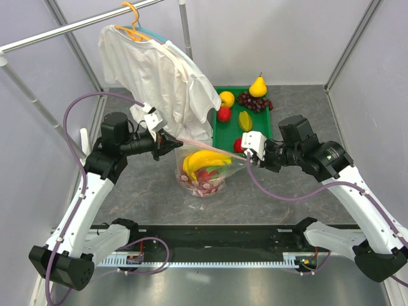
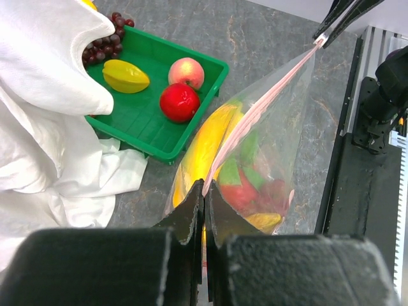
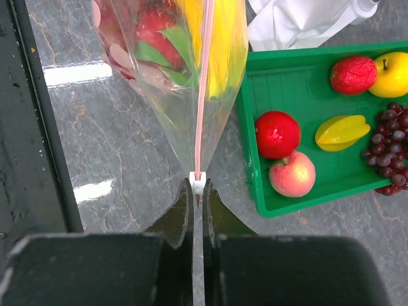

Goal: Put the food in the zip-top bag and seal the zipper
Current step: Zip the zipper food storage bag at the center of the board, then pick up the zipper food storage bag at the center of the board.

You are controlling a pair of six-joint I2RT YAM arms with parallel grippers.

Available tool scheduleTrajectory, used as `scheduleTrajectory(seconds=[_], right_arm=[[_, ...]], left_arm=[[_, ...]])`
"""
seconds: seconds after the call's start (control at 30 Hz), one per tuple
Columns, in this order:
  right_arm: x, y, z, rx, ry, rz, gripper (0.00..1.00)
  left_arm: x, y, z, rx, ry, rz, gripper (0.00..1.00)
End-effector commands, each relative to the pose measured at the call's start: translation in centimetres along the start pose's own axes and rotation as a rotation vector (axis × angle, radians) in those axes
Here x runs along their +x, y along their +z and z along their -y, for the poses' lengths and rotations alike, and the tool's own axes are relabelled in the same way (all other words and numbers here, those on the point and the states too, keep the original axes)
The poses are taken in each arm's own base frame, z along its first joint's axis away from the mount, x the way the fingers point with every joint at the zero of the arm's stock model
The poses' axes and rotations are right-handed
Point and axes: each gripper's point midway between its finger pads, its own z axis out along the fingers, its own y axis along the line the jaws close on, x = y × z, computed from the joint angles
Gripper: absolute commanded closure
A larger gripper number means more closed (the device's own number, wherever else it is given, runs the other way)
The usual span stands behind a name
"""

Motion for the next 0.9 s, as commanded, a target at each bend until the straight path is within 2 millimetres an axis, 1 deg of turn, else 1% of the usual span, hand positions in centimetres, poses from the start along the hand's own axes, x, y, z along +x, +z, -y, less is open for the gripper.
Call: scheduleTrajectory(seconds=[0.0, 0.03, 0.07, 0.1, 0.13, 0.2, 0.23, 0.3, 0.33, 0.37, 0.4, 0.43, 0.47, 0.5, 0.53, 0.57, 0.6, 0.63, 0.67, 0.77, 0.8, 0.87], right_arm=[[2.0, -1.0, -1.0, -0.021, 0.042, -0.088, 0.97], [1.0, -1.2, -0.8, -0.023, 0.06, -0.06, 0.83], [0.5, -1.1, -0.7, -0.027, 0.073, -0.048, 0.7], [0.0, -0.8, -0.6, -0.041, 0.089, -0.037, 0.59], [-1.8, -1.1, -0.4, -0.053, 0.105, 0.022, 0.39], [-3.4, -0.7, 0.1, -0.067, 0.137, 0.071, 0.35], [-5.4, -0.9, 0.7, -0.062, 0.149, 0.136, 0.32], [-7.2, -0.3, 1.7, -0.065, 0.158, 0.193, 0.28], [-8.3, -0.4, 2.1, -0.064, 0.158, 0.224, 0.27], [-8.9, 0.2, 2.3, -0.084, 0.183, 0.235, 0.27], [-10.0, 0.7, 2.4, -0.089, 0.172, 0.261, 0.26], [-11.0, 0.8, 2.5, -0.09, 0.164, 0.277, 0.26], [-11.3, 1.8, 2.4, -0.109, 0.172, 0.271, 0.26], [-12.6, 2.1, 1.6, -0.132, 0.146, 0.289, 0.26], [-13.0, 2.6, 1.3, -0.144, 0.14, 0.291, 0.26], [-13.1, 3.4, 1.0, -0.15, 0.138, 0.279, 0.26], [-13.7, 3.9, 0.3, -0.167, 0.125, 0.284, 0.27], [-13.6, 4.4, 0.1, -0.174, 0.129, 0.279, 0.27], [-13.4, 5.2, 0.1, -0.176, 0.13, 0.263, 0.27], [-12.5, 6.7, 0.0, -0.178, 0.119, 0.222, 0.3], [-11.9, 7.2, 0.4, -0.152, 0.113, 0.202, 0.38], [-11.5, 7.6, 0.8, -0.129, 0.109, 0.185, 0.56]], left_arm=[[-3.0, -0.5, -0.9, -0.028, 0.073, 0.077, 0.98], [-3.0, -0.5, -0.6, -0.015, 0.08, 0.08, 0.98], [-3.1, -0.5, -0.4, -0.003, 0.085, 0.084, 0.98], [-3.2, -0.5, 0.1, 0.022, 0.085, 0.089, 0.98], [-3.2, -0.5, 0.2, 0.033, 0.085, 0.091, 0.98], [-3.3, -0.5, 1.0, 0.071, 0.091, 0.099, 0.98], [-3.2, -0.5, 1.2, 0.083, 0.089, 0.1, 0.98], [-3.3, -0.5, 1.7, 0.111, 0.095, 0.106, 0.98], [-3.3, -0.5, 1.6, 0.108, 0.096, 0.106, 0.98], [-3.3, -0.5, 1.6, 0.11, 0.095, 0.105, 0.98], [-3.3, -0.4, 1.7, 0.115, 0.097, 0.106, 0.98], [-3.4, -0.4, 1.7, 0.117, 0.097, 0.106, 0.98], [-3.4, -0.4, 1.7, 0.12, 0.098, 0.108, 0.98], [-3.5, -0.4, 1.7, 0.121, 0.098, 0.108, 0.98], [-3.4, -0.4, 1.6, 0.12, 0.094, 0.107, 0.98], [-3.5, -0.4, 1.8, 0.124, 0.097, 0.109, 0.98], [-3.5, -0.4, 1.8, 0.126, 0.098, 0.11, 0.98], [-3.5, -0.4, 1.7, 0.122, 0.099, 0.11, 0.98], [-3.6, -0.5, 1.8, 0.126, 0.102, 0.113, 0.98], [-3.5, -0.4, 1.8, 0.128, 0.1, 0.114, 0.98], [-3.5, -0.4, 1.9, 0.131, 0.099, 0.114, 0.98], [-3.5, -0.5, 2.1, 0.138, 0.099, 0.116, 0.98]])
